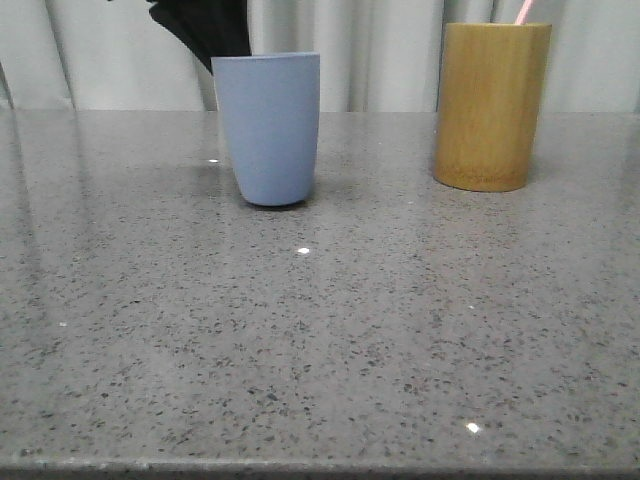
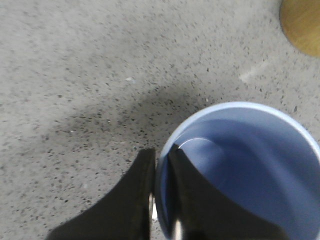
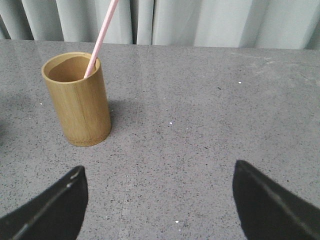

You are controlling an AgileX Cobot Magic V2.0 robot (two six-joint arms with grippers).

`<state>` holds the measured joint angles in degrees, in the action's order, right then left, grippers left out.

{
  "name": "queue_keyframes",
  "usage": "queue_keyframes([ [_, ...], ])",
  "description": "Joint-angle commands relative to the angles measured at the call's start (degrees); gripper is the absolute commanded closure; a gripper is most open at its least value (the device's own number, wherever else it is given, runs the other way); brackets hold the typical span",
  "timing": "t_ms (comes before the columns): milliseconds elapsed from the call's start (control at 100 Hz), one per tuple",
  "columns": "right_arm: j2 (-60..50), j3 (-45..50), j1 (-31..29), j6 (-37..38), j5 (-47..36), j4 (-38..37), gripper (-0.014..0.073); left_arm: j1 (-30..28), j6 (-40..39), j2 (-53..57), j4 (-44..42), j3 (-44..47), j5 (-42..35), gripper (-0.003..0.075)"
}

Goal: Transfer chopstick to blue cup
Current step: 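Lift the blue cup and set it down nearer the table center, then open the left gripper and raise it away from the cup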

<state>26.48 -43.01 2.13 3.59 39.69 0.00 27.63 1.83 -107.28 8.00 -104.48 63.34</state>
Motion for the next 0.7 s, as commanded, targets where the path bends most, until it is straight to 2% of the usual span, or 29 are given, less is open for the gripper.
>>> queue_keyframes([
  [0,0.8,-2.0,-0.4,-0.7,-4.6,-0.4,0.0001,1.3,-0.2,2.2,-0.4,-2.3,-1.8,0.0739],
  [520,0.8,-2.0,-0.4,-0.7,-4.6,-0.4,0.0001,1.9,0.5,1.7,-0.6,-2.3,-0.2,0.0730],
  [590,0.8,-2.0,-0.4,-0.7,-4.7,-0.4,0.0001,1.9,1.5,1.7,-0.6,-2.4,0.6,0.0677],
  [690,0.8,-2.0,-0.4,-0.7,-4.8,-0.4,0.0001,1.9,1.8,1.7,-0.6,-3.1,2.3,0.0512],
])
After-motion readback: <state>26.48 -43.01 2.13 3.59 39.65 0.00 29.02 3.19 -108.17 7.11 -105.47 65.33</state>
